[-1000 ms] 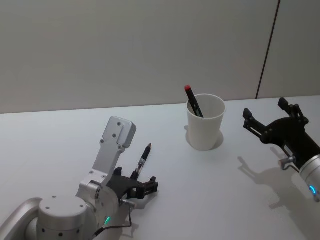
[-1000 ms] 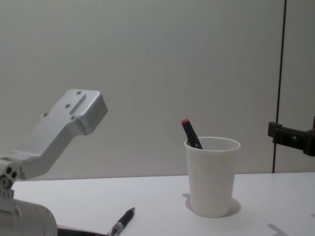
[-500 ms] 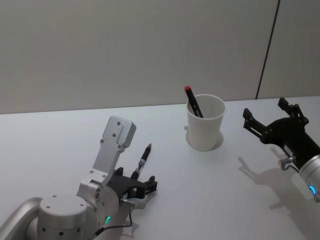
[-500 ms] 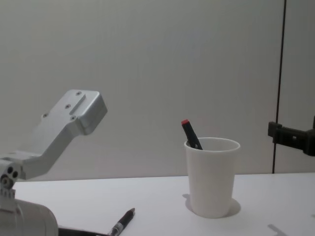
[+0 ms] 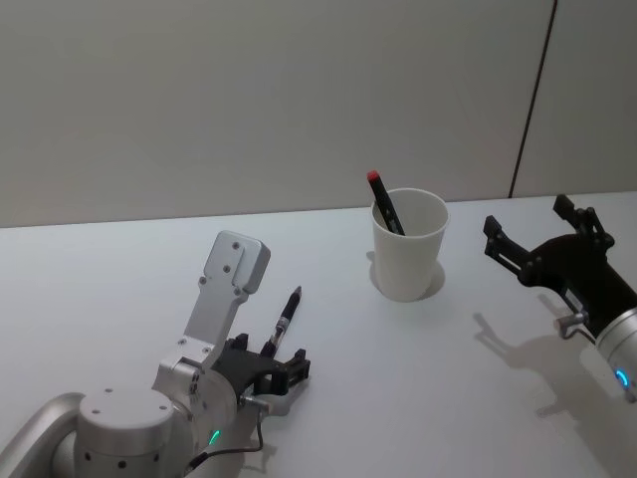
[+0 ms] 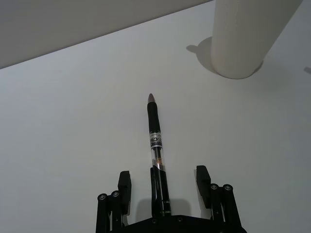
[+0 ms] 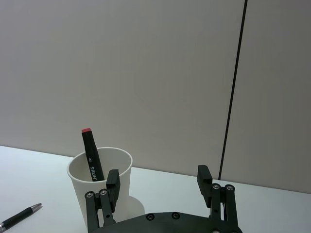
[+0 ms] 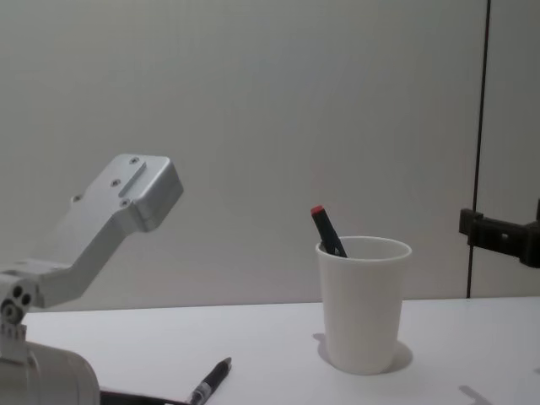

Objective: Place the pen into the pen holder.

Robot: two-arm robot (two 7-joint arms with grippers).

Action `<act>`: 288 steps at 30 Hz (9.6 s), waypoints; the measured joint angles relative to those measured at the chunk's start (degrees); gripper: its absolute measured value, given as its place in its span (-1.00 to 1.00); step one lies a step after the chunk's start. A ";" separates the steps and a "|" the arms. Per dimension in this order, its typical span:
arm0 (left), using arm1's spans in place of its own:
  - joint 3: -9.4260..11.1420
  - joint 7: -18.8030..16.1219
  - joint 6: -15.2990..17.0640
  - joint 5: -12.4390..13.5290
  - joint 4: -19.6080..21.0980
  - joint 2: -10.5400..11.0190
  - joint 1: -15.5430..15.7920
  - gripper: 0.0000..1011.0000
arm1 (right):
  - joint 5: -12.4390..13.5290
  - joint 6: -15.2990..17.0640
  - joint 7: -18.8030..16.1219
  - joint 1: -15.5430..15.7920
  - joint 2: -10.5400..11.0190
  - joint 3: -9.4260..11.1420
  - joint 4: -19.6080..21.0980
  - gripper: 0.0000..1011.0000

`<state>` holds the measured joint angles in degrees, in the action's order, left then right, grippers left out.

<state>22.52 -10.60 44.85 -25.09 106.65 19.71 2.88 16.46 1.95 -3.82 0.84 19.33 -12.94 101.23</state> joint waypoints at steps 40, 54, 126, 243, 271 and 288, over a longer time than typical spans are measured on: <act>-0.60 0.09 -0.66 0.82 0.07 -0.46 -0.37 0.08 | 0.00 0.00 0.00 0.00 0.00 0.00 0.00 0.98; -0.66 0.21 -0.83 0.77 0.07 -0.53 -0.44 -0.66 | 0.00 0.00 0.00 0.00 0.00 0.00 0.00 0.98; -4.92 29.04 -40.11 -3.67 -3.37 3.08 -0.72 -0.69 | 0.00 0.00 0.00 0.00 0.00 0.00 0.00 0.98; -3.16 44.67 -39.50 -2.41 -8.38 1.48 3.86 -0.69 | 58.30 17.19 -5.61 1.72 4.38 0.57 10.47 0.98; -3.16 44.67 -39.51 -2.41 -8.38 1.48 3.86 -0.69 | 53.43 15.15 -6.18 -2.77 1.00 -2.89 4.78 0.98; -3.16 44.67 -39.51 -2.41 -8.38 1.48 3.85 -0.69 | 52.21 15.02 -6.16 -4.04 0.03 -3.87 3.21 0.36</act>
<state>19.36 34.07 5.34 -27.50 98.27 21.19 6.74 68.68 16.97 -9.98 -3.21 19.36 -16.81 104.44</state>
